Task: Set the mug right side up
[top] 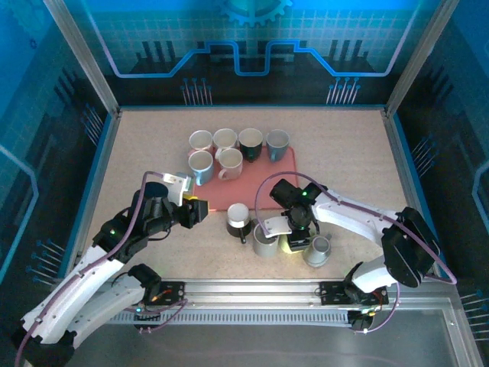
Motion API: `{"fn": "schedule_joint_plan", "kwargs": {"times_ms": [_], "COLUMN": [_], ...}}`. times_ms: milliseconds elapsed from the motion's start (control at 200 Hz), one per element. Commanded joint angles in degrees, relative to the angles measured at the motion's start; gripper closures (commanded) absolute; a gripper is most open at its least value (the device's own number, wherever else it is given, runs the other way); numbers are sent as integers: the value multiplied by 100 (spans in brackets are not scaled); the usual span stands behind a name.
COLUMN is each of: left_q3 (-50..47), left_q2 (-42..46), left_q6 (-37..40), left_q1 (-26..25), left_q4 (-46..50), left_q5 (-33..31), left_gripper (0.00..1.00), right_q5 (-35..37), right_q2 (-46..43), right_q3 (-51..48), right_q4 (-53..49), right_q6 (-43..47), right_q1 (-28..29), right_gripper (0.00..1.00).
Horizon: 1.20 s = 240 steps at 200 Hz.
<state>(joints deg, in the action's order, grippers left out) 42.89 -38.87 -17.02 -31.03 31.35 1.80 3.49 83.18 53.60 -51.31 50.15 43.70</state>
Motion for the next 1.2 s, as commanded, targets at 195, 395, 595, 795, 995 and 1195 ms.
{"fn": "schedule_joint_plan", "kwargs": {"times_ms": [195,395,595,795,995,1195], "left_q3": [-106,-115,-92,86,291,-19], "left_q2": [55,55,64,108,-8,-232], "left_q6": [93,93,102,-22,-545,-1927], "left_q1": [-36,-43,-41,-43,-41,-35], "left_q4": [-111,-112,-59,15,15,-1323], "left_q5": [-4,-43,-138,-136,373,1774], "left_gripper": [54,54,54,53,43,26], "right_q5": [113,197,185,-27,-765,-1137], "right_q2": [-283,-600,-1060,-1468,-2056,-2714], "right_q3": [517,1127,1756,2229,1834,461], "right_q4": [-436,-909,-753,447,2250,4949], "right_q6": [61,-22,-471,-2398,-5265,-7693], "right_q1": [-77,-225,-480,-599,-630,-637], "right_gripper": [66,69,70,76,77,79]}}
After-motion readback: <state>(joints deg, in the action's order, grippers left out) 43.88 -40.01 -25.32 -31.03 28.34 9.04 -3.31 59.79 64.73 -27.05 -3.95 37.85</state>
